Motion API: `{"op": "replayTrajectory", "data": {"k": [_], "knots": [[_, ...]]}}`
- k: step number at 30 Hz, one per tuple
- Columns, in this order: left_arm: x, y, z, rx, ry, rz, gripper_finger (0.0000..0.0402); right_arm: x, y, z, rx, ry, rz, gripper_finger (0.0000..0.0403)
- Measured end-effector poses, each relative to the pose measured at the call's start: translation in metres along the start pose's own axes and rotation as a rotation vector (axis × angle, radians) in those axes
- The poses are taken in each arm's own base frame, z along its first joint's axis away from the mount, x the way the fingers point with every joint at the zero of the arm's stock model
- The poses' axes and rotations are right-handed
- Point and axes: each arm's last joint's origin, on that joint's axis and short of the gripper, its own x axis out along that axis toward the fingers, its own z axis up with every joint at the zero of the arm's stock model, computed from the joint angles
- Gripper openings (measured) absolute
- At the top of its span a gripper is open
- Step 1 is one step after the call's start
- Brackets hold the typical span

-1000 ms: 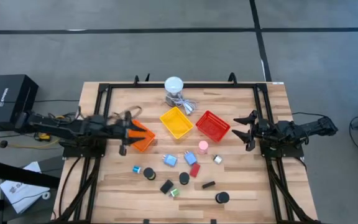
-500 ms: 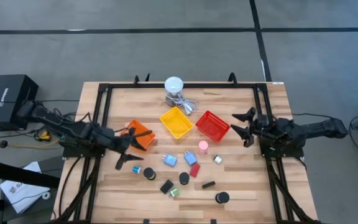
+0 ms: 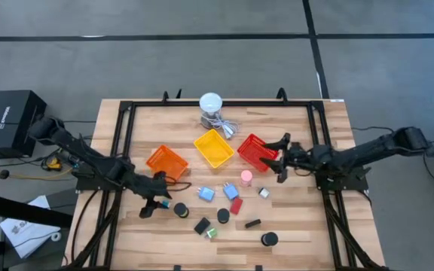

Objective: Pick & Place Office items
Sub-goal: Put the small blue charger adapter into the orange basket

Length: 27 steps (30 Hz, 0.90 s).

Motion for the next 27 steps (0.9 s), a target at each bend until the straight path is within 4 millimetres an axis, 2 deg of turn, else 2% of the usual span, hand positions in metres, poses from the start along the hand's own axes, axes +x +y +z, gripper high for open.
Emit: {"op": "replayTrajectory", "data": {"k": [7,12,19,27], "knots": [[0.015,-0.01,-0.015,0.021,0.094,0.053,0.0186,0.047,0.017,0.0,-0.173,0.083,-0.002,0.0255],[0.019,-0.012,-0.019,0.064,0.082,0.155,0.0186,0.071,0.024,-0.004,-0.218,0.128,-0.005,0.0255],[0.019,-0.012,-0.02,0.052,0.075,0.172,0.0186,0.087,0.029,-0.013,-0.234,0.167,-0.006,0.0255],[0.033,-0.01,-0.029,0.064,0.167,0.19,0.0186,0.092,0.03,-0.023,-0.243,0.201,-0.007,0.0255]]}}
